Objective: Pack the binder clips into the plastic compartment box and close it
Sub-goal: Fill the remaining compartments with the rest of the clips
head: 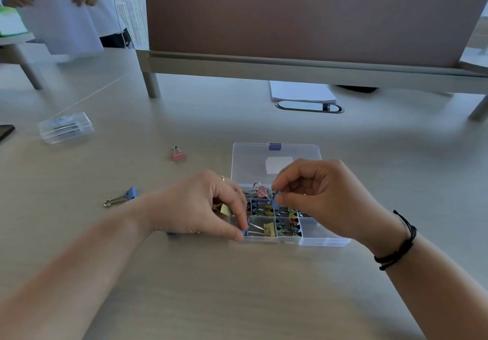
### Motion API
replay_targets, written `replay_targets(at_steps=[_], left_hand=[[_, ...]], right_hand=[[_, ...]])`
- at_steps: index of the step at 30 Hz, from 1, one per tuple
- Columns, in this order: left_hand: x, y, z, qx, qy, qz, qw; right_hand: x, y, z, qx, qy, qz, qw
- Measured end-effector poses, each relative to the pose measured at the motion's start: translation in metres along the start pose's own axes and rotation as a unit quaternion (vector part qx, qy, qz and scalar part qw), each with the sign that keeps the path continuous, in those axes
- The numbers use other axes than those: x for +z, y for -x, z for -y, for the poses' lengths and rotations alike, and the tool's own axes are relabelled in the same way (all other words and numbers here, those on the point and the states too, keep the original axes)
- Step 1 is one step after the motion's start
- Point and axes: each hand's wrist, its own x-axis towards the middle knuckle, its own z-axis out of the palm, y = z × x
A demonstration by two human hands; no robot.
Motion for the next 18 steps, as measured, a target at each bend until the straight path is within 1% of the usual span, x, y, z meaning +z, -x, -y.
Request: replay_targets(at_steps=[5, 9, 12, 16, 18], left_hand=[[-0.001, 0.001, -0.002, 0.000, -0.015, -0.027, 1.000], [0.001, 0.000, -0.001, -0.001, 0.064, -0.104, 0.993], [0.004, -0.003, -0.003, 0.008, 0.074, -0.153, 0.986], [0.005, -0.004, -0.005, 0.004, 0.041, -0.154, 0.987], [0.005, -0.005, -0.007, -0.009, 0.072, -0.139, 0.988]], right_hand=[[0.000, 0.000, 0.001, 0.008, -0.025, 0.002, 1.000], [0.001, 0.001, 0.003, 0.016, -0.074, 0.011, 0.997], [0.004, 0.002, 0.006, 0.031, -0.116, 0.017, 0.993], [0.011, 0.003, 0.004, 0.043, -0.131, 0.027, 0.990], [0.013, 0.003, 0.003, 0.046, -0.119, 0.035, 0.991]])
